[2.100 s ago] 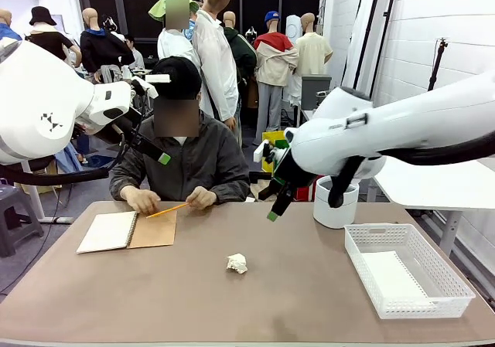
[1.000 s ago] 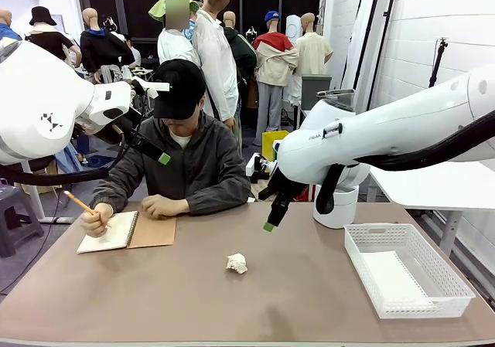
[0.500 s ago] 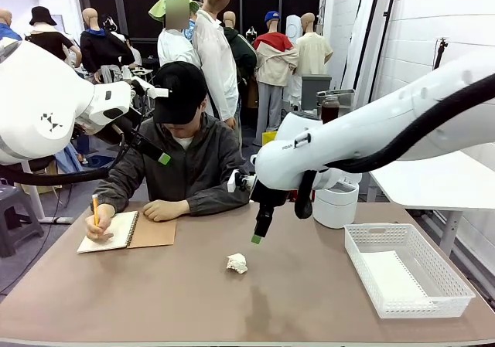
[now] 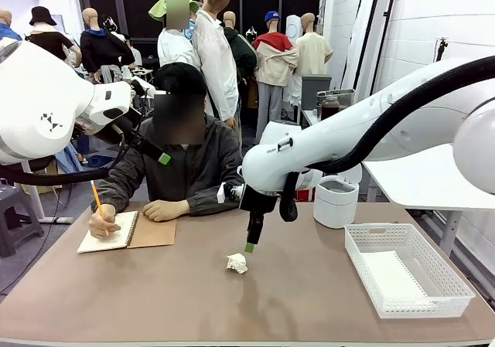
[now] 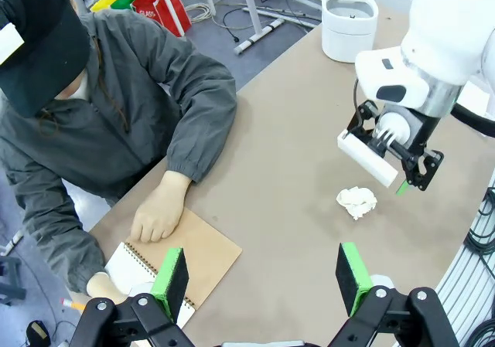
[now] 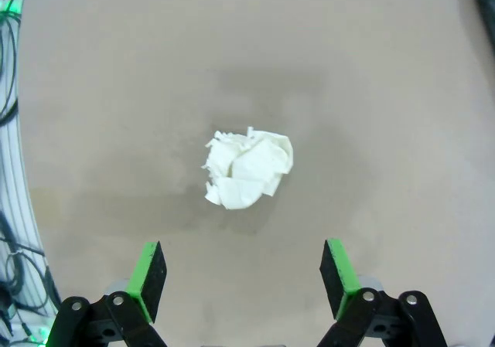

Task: Sort the paper based on its condition.
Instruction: If a person hands you a paper, place it in the Organizing basket , and if it's crumpled, put it in the Trash can.

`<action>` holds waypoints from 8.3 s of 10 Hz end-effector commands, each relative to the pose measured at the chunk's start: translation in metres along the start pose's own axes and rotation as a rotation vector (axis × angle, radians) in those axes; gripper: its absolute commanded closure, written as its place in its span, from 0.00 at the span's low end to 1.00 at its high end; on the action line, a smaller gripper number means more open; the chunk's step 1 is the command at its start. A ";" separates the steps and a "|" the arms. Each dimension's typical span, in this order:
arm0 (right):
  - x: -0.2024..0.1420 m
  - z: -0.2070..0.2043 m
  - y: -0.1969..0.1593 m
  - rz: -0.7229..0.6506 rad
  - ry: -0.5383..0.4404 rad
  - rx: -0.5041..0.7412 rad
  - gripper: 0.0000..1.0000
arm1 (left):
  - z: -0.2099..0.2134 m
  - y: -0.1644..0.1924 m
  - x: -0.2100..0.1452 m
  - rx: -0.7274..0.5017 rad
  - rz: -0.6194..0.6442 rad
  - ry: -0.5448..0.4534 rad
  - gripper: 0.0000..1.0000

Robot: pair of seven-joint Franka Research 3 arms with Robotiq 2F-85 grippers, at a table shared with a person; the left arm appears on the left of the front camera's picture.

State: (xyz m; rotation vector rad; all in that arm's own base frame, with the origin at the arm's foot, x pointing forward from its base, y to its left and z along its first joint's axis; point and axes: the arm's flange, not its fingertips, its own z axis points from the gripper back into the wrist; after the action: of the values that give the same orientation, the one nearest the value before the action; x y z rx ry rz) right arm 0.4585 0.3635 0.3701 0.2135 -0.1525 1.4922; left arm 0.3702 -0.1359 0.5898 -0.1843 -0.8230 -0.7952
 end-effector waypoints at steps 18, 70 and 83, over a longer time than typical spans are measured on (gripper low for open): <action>0.030 -0.079 -0.014 0.167 0.117 0.069 0.19 | 0.000 0.000 -0.001 0.002 0.015 0.001 0.00; -0.168 0.125 -0.206 -0.656 0.399 -0.616 0.00 | 0.000 0.000 -0.001 0.002 0.015 0.001 0.00; -0.158 0.129 -0.197 -0.631 0.381 -0.610 0.00 | 0.000 0.000 -0.001 0.002 0.015 0.001 0.00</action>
State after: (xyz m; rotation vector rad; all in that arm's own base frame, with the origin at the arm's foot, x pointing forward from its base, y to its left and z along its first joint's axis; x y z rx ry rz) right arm 0.6465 0.1671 0.4514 -0.4770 -0.1948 0.7796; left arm 0.3703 -0.1357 0.5899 -0.1840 -0.8231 -0.7948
